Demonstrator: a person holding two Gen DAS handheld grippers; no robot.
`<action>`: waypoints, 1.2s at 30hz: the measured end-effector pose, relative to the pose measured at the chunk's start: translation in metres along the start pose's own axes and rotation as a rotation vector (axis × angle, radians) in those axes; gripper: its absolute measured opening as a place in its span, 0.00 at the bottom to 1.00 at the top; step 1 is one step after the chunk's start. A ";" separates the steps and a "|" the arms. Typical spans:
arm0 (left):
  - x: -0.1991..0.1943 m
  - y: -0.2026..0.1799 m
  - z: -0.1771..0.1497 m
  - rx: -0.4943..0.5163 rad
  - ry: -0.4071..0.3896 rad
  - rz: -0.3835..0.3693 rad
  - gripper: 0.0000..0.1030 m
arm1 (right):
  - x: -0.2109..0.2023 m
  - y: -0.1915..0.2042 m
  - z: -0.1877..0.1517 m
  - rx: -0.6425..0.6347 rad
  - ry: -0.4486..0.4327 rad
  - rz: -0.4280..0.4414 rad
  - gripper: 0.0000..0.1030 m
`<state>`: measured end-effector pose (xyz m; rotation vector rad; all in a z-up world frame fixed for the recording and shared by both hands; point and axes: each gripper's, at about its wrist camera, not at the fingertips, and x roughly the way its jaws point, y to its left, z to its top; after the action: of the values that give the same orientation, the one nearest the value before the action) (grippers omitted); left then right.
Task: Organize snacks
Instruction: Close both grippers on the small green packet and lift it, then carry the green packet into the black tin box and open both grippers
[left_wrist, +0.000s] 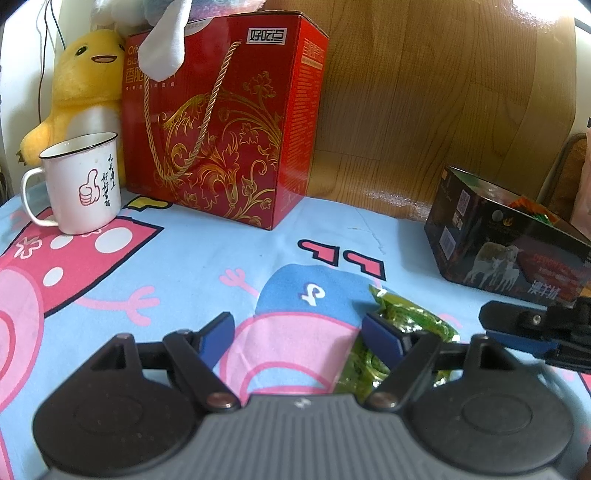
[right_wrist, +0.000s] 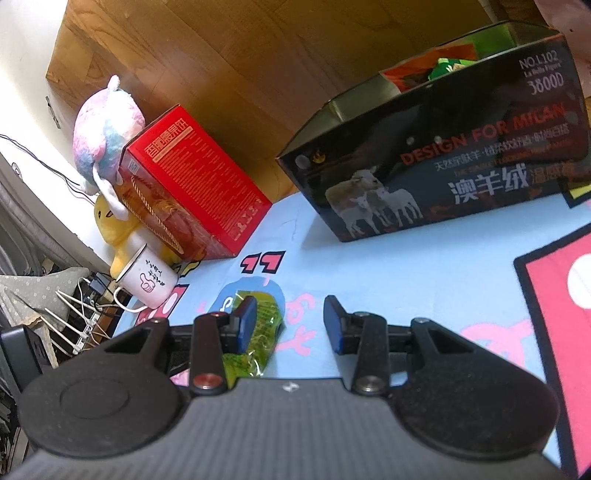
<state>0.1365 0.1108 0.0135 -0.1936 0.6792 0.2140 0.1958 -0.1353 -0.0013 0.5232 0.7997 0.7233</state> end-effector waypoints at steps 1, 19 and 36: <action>0.000 0.000 0.000 -0.001 0.000 -0.001 0.77 | 0.000 0.000 0.000 0.001 0.000 0.000 0.41; -0.005 0.023 0.001 -0.121 0.002 -0.236 0.72 | 0.003 -0.003 0.002 0.028 0.035 0.022 0.41; -0.004 0.011 -0.001 -0.099 0.044 -0.365 0.34 | 0.018 0.016 -0.004 -0.048 0.097 0.032 0.19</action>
<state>0.1299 0.1200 0.0141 -0.4136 0.6651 -0.1066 0.1954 -0.1104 -0.0014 0.4611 0.8637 0.8004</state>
